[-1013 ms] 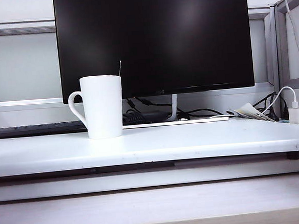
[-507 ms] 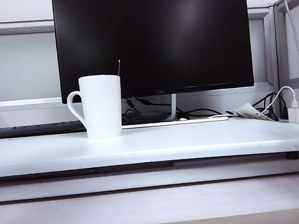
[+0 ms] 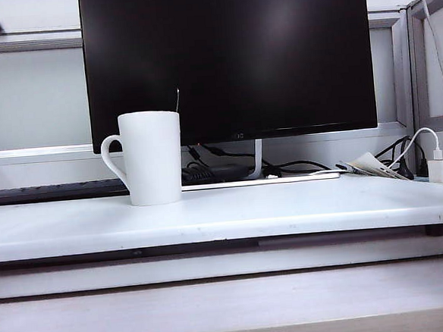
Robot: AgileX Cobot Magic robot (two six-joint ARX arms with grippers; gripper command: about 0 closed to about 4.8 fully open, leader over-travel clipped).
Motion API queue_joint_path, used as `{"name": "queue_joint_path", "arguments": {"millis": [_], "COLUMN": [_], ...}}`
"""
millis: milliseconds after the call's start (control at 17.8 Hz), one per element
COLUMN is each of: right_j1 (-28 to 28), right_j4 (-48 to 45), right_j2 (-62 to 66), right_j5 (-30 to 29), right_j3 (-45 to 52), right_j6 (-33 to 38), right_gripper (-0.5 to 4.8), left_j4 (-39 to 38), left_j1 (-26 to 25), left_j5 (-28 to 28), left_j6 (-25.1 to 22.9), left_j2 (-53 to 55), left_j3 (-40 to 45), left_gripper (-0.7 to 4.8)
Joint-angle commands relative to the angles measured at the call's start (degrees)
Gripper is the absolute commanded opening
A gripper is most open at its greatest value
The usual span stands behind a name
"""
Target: Pick up a spoon and stir the liquid in the cup.
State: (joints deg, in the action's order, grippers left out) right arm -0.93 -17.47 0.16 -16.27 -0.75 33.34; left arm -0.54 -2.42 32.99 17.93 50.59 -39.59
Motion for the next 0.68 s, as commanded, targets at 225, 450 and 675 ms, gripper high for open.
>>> {"name": "queue_joint_path", "arguments": {"millis": [225, 450, 675], "right_j1": [0.1, 3.5, 20.6], "right_j4": [11.5, 11.2, 10.3], "right_j2": [5.1, 29.7, 58.4], "right_j5": [-1.0, -9.7, -6.1], "right_j3": [-12.2, -26.1, -46.1], "right_j6": [-11.7, -19.0, -28.7], "right_gripper": [-0.05, -0.05, -0.05], "left_j4": [-5.1, -3.9, -3.2], "left_j1": [11.3, 15.7, 15.6], "left_j5": [-11.9, -18.6, -18.8], "left_j6": [-11.1, -12.0, -11.9], "left_j2": [11.0, 11.0, 11.0], "left_j3": [-4.8, -4.8, -4.8], "left_gripper": [-0.05, -0.05, -0.05]}}
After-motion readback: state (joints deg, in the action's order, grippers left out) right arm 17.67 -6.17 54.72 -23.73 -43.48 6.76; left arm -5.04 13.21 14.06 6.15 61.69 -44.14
